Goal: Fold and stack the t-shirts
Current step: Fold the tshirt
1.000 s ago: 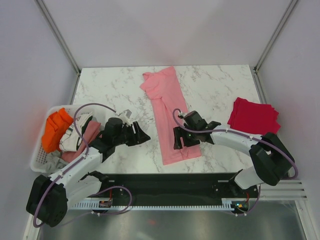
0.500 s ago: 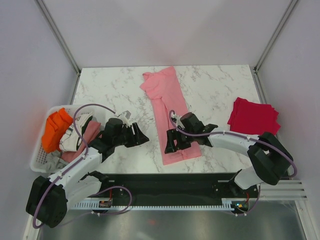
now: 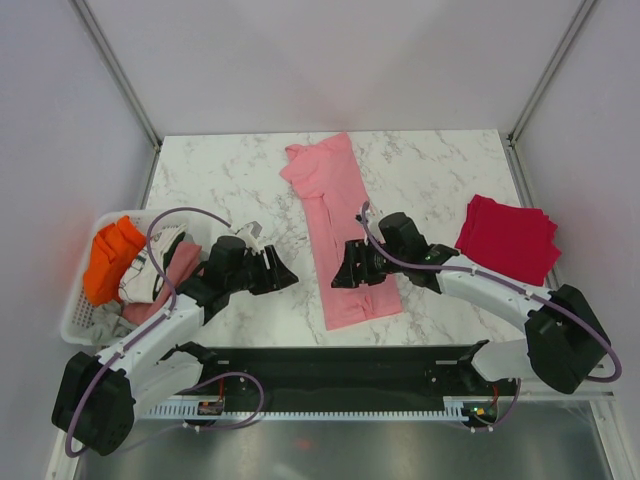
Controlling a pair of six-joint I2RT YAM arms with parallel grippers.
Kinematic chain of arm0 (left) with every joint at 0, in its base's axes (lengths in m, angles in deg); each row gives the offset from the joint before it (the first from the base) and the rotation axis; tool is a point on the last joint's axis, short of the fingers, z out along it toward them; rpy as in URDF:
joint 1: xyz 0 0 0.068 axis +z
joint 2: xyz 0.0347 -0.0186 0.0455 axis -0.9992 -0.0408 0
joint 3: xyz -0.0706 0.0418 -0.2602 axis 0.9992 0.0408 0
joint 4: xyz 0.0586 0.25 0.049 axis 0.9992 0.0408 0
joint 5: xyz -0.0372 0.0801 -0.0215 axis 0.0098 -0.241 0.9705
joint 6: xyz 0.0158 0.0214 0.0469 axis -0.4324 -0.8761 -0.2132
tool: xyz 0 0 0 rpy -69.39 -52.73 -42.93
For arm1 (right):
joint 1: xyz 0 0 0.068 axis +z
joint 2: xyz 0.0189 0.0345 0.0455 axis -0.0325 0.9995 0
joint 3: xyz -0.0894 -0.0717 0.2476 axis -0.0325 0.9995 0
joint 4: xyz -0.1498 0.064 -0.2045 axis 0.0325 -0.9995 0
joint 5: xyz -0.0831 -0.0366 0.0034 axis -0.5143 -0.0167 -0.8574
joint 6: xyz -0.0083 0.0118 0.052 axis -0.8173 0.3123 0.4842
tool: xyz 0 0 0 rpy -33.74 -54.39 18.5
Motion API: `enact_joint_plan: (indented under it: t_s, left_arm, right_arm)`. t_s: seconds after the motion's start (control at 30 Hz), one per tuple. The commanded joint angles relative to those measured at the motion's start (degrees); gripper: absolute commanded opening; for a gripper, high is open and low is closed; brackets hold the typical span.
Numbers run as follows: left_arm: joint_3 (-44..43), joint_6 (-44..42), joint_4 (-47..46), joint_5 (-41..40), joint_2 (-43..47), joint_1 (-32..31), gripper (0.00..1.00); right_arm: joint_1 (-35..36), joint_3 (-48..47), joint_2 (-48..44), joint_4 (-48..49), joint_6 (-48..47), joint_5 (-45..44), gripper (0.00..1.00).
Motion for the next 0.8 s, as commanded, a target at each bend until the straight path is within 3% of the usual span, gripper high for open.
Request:
enact_joint_plan:
  t_s: [0.0,0.07,0.13,0.37,0.53,0.63,0.77]
  left_arm:
    - [-1.7,-1.9,-0.3,-0.3,0.5,-0.2,0.64]
    - [-1.8,-1.9,-0.4,-0.3,0.3,-0.2,0.64]
    - [-1.8,-1.9,-0.4,0.0,0.1,-0.2,0.64]
    - [-1.8,-1.7,-0.8,-0.1,-0.7,-0.1,0.64]
    - [-1.7,-2.0,-1.0,0.0,-1.5,-0.1,0.64]
    - [-1.5,-1.4,-1.6,1.0,-2.3,-0.2,0.64]
    - [-1.1,0.0,-3.2,3.3,-3.1,-0.5,0.64]
  right_arm:
    - [-0.9,-2.1,-0.9,-5.7,-4.2,-10.1,0.7]
    - [-0.9,-3.3,0.4,-9.9,-5.7,-18.1,0.68]
    - [-0.9,-3.7,1.5,-12.6,-7.0,-20.4,0.68]
    - [-0.4,1.7,2.0,-6.8,-4.2,-5.4,0.72]
    - [3.6,5.1,-0.6,-6.4,-1.0,-2.4,0.72]
    - [9.5,5.4,-3.4,-4.6,1.5,-1.0,0.71]
    - [9.2,4.7,-8.6,-4.9,2.3,-3.1,0.72]
